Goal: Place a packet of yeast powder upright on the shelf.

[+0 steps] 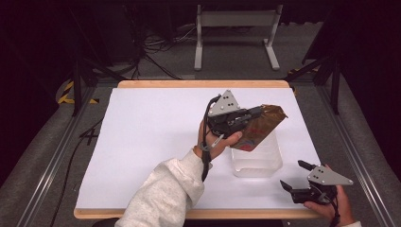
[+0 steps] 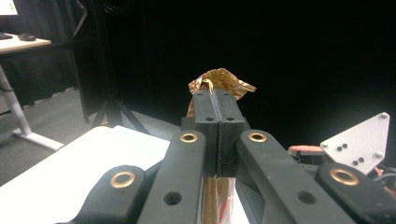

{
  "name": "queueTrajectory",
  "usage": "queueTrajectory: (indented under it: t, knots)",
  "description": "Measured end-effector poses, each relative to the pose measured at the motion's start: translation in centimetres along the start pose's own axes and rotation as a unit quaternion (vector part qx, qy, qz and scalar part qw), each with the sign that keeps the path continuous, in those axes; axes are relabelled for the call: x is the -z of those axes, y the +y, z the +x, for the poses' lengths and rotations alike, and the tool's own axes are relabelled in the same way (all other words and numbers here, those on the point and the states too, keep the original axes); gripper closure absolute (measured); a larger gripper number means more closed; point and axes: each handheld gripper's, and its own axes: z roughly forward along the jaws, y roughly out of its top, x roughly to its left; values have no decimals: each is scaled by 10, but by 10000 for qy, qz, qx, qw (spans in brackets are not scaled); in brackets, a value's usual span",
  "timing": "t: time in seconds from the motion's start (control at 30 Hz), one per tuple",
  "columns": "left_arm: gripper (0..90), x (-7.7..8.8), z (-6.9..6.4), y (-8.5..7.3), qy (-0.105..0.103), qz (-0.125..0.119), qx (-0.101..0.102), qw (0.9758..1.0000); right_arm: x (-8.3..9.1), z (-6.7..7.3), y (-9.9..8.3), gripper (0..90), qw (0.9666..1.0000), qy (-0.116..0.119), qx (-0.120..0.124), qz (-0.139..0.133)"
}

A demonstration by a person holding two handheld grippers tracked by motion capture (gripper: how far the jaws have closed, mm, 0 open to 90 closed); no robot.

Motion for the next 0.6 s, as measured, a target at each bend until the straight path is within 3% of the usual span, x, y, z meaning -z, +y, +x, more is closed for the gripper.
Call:
queueTrajectory:
  t: [0.3,0.47,0.53,0.6]
  knots:
    - [900,-17,-4,-5,-34,-72,83,9999,1,0,-1,81,10000,8,-23,-4]
    - [900,-28,-4,-11,-140,-210,289,9993,0,0,-1,81,10000,17,-10,-3]
    - [900,-34,-3,-18,-178,-277,480,9983,0,0,-1,81,10000,24,-13,4]
    - [900,-35,-4,-19,-204,-258,509,9982,1,0,-1,81,10000,22,-18,9]
